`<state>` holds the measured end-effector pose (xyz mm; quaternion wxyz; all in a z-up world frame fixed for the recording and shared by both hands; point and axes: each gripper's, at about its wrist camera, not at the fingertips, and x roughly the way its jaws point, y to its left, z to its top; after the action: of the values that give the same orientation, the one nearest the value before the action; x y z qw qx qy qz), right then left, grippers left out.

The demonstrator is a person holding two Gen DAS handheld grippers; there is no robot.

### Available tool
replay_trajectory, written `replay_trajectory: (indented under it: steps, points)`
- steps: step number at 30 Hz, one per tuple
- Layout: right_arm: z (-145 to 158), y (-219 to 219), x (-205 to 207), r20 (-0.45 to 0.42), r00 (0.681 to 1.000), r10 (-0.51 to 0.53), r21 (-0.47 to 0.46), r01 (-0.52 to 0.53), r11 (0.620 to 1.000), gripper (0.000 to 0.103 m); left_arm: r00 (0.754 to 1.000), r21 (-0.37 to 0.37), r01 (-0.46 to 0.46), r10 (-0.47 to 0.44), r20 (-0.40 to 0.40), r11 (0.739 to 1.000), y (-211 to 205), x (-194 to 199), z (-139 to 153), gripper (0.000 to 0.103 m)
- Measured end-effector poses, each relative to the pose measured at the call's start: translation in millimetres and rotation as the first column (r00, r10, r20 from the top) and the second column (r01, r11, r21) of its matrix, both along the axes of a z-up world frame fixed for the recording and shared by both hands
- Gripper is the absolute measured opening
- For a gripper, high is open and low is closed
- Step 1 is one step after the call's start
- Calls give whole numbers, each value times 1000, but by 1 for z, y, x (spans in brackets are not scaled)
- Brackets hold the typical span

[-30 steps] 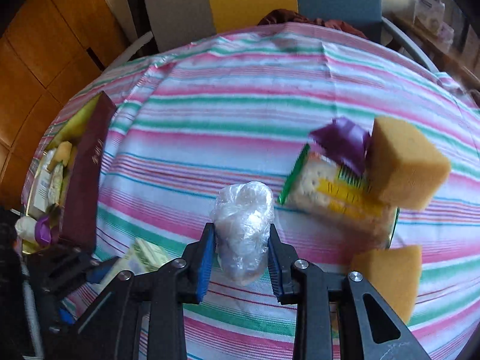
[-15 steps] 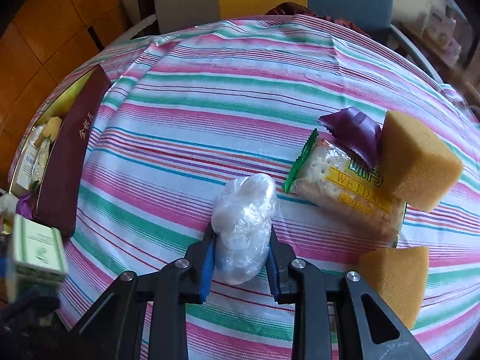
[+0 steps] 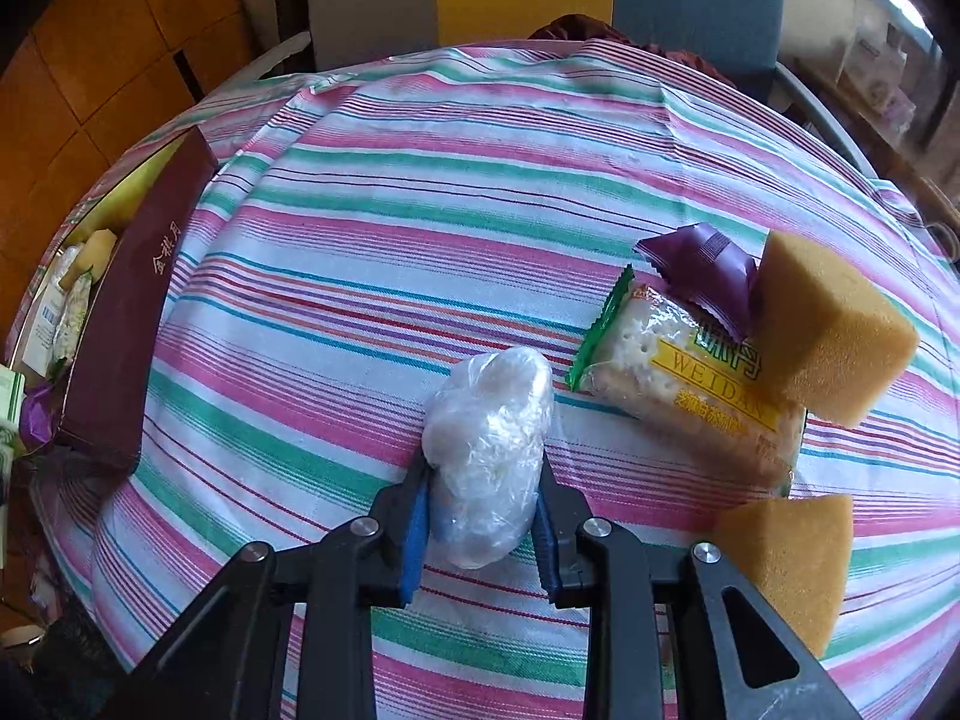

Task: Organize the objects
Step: 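Carry the carton into the gold tray and release it with the left gripper while the right holds the bundle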

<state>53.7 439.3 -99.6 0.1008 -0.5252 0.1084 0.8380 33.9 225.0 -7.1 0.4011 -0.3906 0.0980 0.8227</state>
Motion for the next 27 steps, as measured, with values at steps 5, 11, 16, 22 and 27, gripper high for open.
replay_trajectory:
  steps: [5,11,16,22,27]
  points:
    - [0,1,1,0,1000,1,1,-1,1000,30,999,19,-24,24,26,1000,-13,-9,1,30]
    - [-1,-1,0,4,1000,8,17,-8,1000,30,976,83,-167,153,156,982,-60,-55,3,30]
    - [-1,-1,-1,9,1000,10,23,-10,1000,30,899,106,-354,307,312,929,-111,-120,-8,29]
    - [-1,-1,-2,12,1000,12,29,-13,999,30,820,61,-465,404,406,883,-135,-180,-29,29]
    - [-1,-1,-1,14,1000,14,33,-15,999,30,795,9,-513,471,383,859,-125,-214,-42,30]
